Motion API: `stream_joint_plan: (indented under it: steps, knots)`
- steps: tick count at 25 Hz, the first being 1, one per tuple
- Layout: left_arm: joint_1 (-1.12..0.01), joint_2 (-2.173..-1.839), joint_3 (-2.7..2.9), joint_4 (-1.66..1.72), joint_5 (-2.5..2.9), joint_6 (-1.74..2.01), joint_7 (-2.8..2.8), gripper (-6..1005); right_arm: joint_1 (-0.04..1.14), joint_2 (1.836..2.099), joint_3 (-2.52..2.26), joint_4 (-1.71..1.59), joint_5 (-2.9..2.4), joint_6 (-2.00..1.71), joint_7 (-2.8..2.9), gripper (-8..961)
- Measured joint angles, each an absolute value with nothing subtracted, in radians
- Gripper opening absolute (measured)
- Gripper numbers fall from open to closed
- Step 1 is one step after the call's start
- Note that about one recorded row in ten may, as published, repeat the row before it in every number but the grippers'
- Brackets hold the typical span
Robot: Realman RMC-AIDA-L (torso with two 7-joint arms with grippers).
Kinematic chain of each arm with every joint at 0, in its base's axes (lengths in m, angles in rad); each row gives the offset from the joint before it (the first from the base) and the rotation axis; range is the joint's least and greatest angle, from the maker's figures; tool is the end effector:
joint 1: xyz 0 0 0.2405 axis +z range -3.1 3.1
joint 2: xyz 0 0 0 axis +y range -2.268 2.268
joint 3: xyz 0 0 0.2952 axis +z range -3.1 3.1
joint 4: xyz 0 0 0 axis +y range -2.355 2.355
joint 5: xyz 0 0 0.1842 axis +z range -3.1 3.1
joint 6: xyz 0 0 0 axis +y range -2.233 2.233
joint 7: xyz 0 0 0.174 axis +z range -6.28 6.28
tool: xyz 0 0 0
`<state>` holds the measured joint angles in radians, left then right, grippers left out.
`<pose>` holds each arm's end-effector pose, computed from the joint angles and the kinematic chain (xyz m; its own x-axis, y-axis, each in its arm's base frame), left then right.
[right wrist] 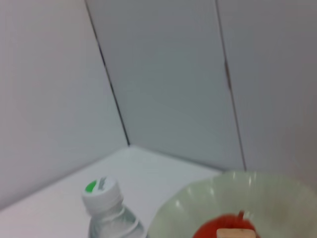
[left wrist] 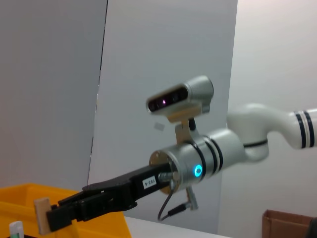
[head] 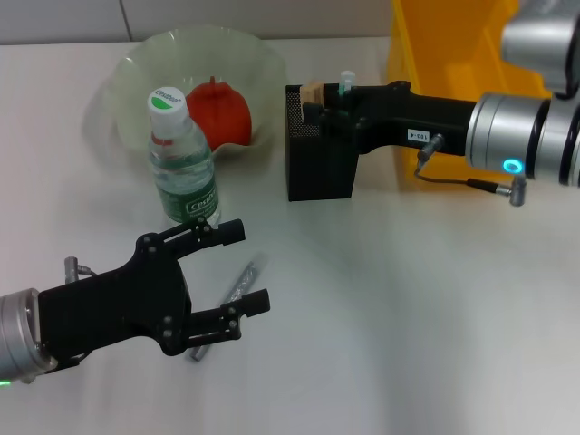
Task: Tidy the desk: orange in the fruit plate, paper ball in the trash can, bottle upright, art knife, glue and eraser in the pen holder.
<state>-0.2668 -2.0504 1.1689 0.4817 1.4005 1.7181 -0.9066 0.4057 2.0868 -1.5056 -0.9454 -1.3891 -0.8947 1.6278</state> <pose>-0.2676 0.2367 -0.0584 0.6767 0.0984 0.7296 0.2744 -0.9533 -0.1259 0.2015 0.3697 -0.0816 0.7294 -0.3308 -0.5988 -0.5687 -0.7797 -0.2620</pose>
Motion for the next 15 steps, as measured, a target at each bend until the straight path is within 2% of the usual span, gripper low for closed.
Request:
stream_joint_plan:
  steps: [7,15]
  knots:
    - [-0.266,-2.051,1.169,0.481,1.401,1.718,-0.907,791,0.416,2.09,-1.517,-0.747,-0.992,-0.944,1.101,259]
    - [-0.264,-2.051,1.169,0.48,1.4,1.718,-0.907,790,0.477,2.088,-1.505,-0.64,-0.95,-0.937,1.012,259]
